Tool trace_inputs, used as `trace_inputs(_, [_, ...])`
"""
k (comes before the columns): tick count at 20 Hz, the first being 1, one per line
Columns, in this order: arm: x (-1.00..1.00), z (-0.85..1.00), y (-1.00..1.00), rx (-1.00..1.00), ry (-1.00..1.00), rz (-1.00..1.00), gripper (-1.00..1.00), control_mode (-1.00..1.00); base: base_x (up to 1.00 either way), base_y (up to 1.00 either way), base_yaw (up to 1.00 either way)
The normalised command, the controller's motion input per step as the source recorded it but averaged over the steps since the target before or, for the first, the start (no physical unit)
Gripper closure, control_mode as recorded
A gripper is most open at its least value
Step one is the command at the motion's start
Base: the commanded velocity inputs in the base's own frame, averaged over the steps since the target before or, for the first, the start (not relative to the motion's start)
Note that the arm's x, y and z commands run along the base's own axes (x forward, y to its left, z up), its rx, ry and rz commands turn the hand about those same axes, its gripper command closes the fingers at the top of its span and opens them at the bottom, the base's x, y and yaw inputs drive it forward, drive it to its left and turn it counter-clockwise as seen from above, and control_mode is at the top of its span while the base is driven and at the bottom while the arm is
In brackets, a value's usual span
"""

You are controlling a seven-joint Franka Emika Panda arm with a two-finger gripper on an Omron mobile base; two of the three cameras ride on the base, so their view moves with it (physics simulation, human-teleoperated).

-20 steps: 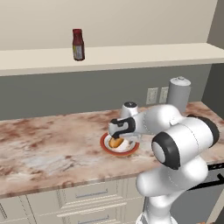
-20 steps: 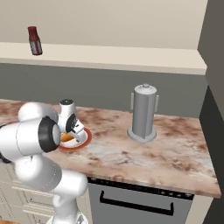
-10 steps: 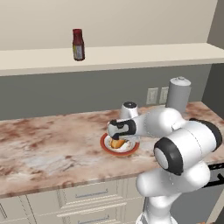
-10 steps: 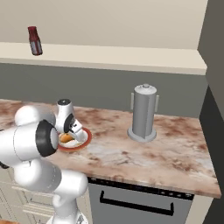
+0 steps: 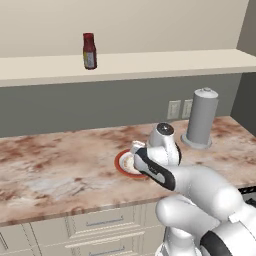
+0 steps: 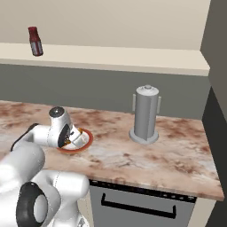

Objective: Move the hot dog bun to the plate on the dining table and place the condiment next to that plate. Then navigate to the fridge and take the sausage and place it on the plate as well.

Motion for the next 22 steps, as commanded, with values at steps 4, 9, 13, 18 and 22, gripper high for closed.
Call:
trace_inputs(4, [-0.34, 0.90, -0.32, 0.09, -0.10, 0.00, 1.00, -1.00, 0.00, 0.00, 0.00])
trace_inputs(9, [-0.34, 0.81, -0.23, 0.04, -0.02, 0.00, 1.00, -1.00, 0.00, 0.00, 0.00])
trace_inputs(13, [-0.34, 0.80, -0.14, 0.00, 0.00, 0.00, 1.00, -1.00, 0.00, 0.00, 0.00])
trace_inputs(18, [-0.35, 0.80, -0.15, 0.00, 0.00, 0.00, 1.00, -1.00, 0.00, 0.00, 0.00])
trace_inputs(22, [-0.32, 0.56, -0.13, 0.01, 0.00, 0.00, 1.00, -1.00, 0.00, 0.00, 0.00])
